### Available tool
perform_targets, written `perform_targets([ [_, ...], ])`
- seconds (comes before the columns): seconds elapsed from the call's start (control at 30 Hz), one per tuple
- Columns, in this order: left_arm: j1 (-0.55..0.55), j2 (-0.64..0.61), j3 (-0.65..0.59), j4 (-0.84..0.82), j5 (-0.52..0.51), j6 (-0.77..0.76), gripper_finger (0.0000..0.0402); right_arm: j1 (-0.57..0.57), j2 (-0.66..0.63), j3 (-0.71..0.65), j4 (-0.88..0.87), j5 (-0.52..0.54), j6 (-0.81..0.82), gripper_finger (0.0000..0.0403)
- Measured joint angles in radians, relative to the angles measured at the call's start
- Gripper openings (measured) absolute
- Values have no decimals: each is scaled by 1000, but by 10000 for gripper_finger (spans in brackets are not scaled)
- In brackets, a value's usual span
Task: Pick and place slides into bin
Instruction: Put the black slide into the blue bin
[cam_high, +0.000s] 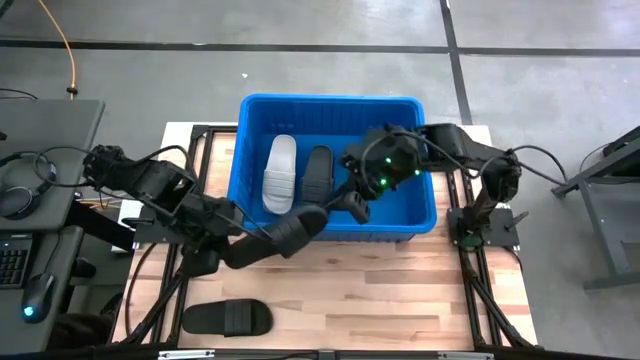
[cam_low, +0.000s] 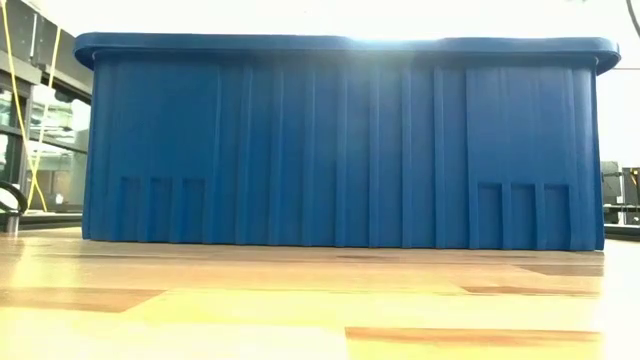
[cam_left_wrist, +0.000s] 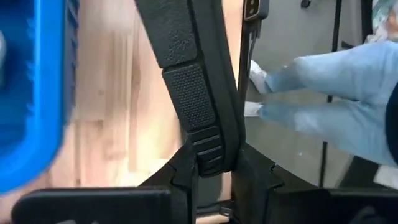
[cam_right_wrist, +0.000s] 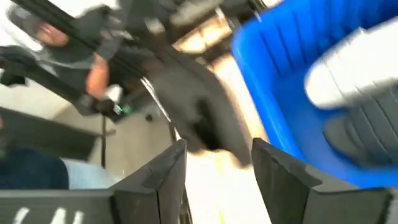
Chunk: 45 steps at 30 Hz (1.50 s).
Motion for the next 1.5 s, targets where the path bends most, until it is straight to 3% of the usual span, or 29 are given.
perform_targets([
  [0.17, -3, 52, 81, -95, -8, 81, 58, -58, -12, 0, -158, -105, -35, 165],
  [0.33, -2, 92, 122, -119, -40, 99, 58, -93, -27, 0, -161, -219, -64, 165],
  [0.7, -1, 169, 196, -119, -59, 107, 57, -64, 31, 0, -104, -285, -114, 167],
  [0.93, 58, 180, 212, -125, -52, 115, 55, -19, 46, 0, -93, -236, -135, 168],
  [1.23, 78, 180, 212, -111, -44, 142, 55, 10, 48, -17, -136, -89, -134, 168],
  [1.4, 79, 180, 212, -99, -45, 147, 55, -6, 48, -17, -121, -76, -135, 164],
  [1.5, 78, 180, 212, -100, -59, 152, 55, -8, 49, -17, -95, -82, -141, 142],
])
